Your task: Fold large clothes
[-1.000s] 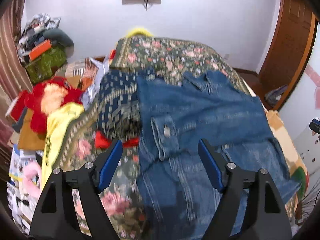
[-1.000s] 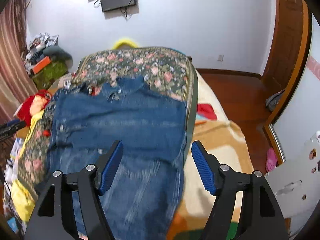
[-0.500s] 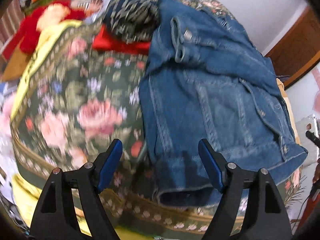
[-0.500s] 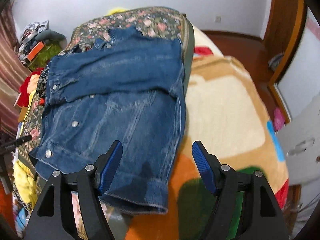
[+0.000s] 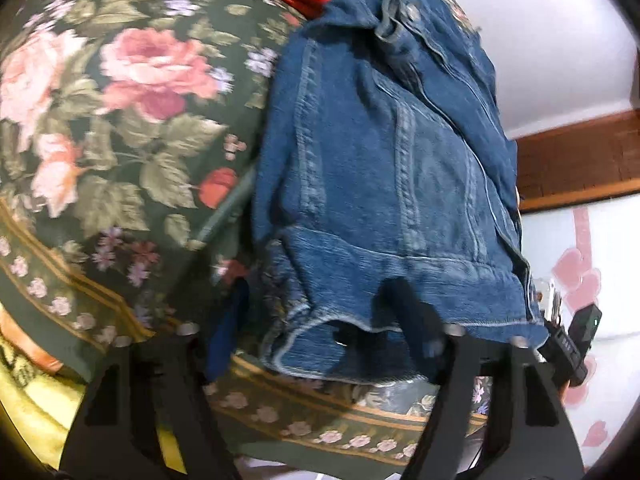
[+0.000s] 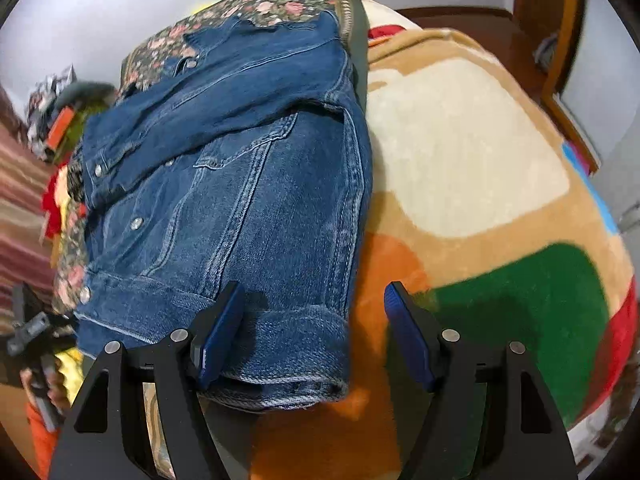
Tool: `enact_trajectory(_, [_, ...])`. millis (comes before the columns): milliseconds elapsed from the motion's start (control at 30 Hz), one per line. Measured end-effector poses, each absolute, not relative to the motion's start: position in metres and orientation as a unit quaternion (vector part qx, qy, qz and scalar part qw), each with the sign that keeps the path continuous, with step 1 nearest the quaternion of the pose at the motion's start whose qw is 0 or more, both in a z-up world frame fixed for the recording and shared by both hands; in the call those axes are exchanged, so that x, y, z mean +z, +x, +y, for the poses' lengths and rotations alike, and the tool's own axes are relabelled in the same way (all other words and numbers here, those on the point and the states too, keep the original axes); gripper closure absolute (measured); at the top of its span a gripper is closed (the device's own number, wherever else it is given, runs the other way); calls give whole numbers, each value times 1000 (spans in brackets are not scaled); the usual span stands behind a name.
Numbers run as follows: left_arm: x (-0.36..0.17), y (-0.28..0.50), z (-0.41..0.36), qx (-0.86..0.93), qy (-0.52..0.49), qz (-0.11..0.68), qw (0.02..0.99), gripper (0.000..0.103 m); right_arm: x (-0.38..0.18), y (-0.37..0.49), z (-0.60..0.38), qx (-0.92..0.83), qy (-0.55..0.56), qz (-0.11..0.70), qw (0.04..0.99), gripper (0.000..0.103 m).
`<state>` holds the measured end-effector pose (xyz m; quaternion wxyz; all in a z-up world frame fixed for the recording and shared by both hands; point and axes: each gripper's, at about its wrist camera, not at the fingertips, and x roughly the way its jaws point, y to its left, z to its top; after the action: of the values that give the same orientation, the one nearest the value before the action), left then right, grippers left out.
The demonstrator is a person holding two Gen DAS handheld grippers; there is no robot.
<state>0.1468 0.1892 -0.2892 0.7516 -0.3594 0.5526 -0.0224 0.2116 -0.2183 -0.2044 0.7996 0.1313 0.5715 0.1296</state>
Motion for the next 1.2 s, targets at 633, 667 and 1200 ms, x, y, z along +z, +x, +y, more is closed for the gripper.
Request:
enact_trajectory(633, [-169,173,161,-7,-218,430,876,92,-197,202,-217,165,144,570,792,59])
enact_trajectory(667, [-165,176,160,-9,-218,426,878,92,-198,202,-216,163,145,568,794,64])
enact_trajectory(1200, [-118,217,148,-13,-172,370,913,93,-127,249,-189,192,112,455,862,91])
